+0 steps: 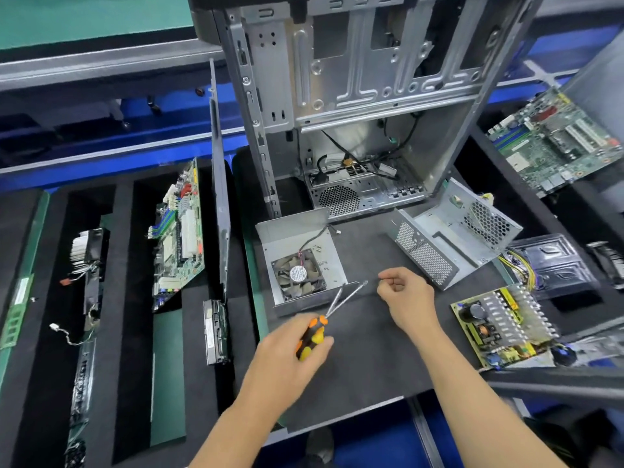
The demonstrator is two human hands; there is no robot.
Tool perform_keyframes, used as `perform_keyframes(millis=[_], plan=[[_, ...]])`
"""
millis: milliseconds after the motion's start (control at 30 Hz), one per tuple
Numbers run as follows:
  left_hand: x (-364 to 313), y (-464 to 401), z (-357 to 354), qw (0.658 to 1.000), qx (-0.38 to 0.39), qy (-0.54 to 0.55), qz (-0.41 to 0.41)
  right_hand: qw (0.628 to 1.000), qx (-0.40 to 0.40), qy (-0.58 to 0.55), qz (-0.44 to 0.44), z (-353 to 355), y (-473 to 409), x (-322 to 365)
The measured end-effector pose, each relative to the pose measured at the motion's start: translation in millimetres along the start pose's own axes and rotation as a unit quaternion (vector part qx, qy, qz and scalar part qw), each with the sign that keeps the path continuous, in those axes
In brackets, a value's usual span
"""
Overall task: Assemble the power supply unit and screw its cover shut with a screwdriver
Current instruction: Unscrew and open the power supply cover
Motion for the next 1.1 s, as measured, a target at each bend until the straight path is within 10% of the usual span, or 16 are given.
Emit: perform_keyframes(millis=[167, 300, 567, 1100], plan=[[-27.9, -70.1, 43.6, 0.993, -0.079, -0.075, -0.049, 1.0, 0.002, -0.014, -0.006, -1.3, 3.0, -3.1], [-5.9, -118.2, 31.2, 0.983, 0.024, -0.177, 0.038, 0.999, 0.009, -0.029, -0.013, -5.3, 3.1, -3.2], [-34.2, -129.6, -26.5, 0.991, 0.025, 0.047, 0.122, 1.0, 0.006, -0.021, -0.003, -9.7, -2.1, -0.4], [25.6, -142.3, -21.2, 0.981, 0.057, -0.092, 0.161, 0.992, 0.067, -0.106, -0.028, -38.1, -11.2, 17.6]])
Point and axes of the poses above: each hand's wrist, its own y-axis away from the middle knuckle, its own z-axis out of the back of the hand, x = y × z, the point moved 10 cm from there along -y, towards the middle knuckle, and after that the axes turned 8 degrees about -x, right-handed, at the moved point
